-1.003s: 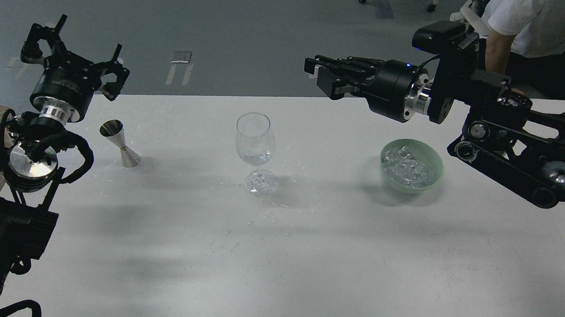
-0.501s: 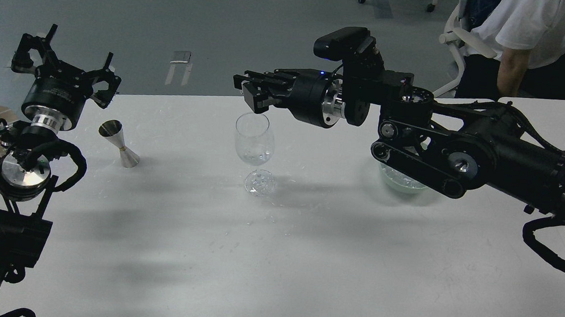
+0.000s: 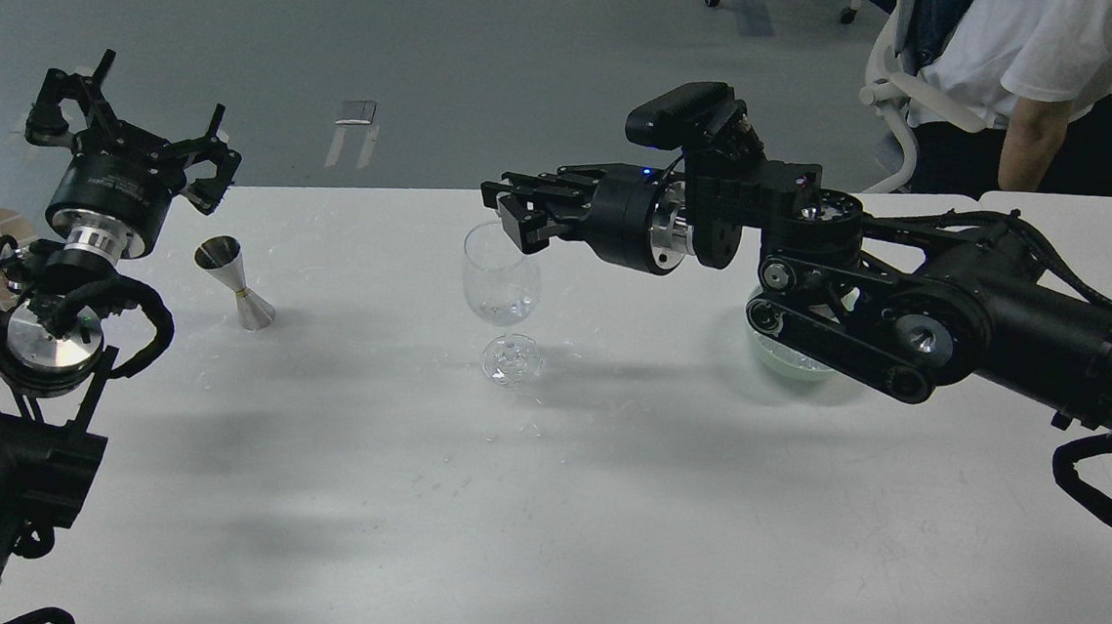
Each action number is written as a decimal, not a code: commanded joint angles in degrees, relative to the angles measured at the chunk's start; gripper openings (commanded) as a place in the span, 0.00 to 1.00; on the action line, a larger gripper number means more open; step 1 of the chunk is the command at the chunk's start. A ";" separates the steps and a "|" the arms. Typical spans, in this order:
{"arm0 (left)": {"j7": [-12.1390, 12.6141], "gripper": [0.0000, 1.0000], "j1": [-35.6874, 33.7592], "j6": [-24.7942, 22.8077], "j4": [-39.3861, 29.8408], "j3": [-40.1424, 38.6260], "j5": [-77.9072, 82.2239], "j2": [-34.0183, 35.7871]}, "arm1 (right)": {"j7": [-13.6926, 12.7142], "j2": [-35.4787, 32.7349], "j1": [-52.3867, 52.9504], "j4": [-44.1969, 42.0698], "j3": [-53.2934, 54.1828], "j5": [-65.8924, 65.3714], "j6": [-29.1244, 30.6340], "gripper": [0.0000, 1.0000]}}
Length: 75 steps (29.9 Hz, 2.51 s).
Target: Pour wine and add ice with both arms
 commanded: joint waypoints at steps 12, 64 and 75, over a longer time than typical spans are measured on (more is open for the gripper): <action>0.00 0.98 0.00 0.00 0.00 0.00 0.00 0.00 | -0.07 -1.51 -0.86 1.52 -0.51 -0.09 0.13 0.16; 0.87 0.98 -1.76 -10.63 0.88 1.06 1.49 1.32 | 0.19 11.50 -20.37 -7.42 68.38 51.73 -7.16 1.00; 0.70 0.98 -2.02 -9.85 0.79 1.41 0.96 -0.53 | 0.37 11.50 -25.81 -13.15 74.28 61.00 -6.46 1.00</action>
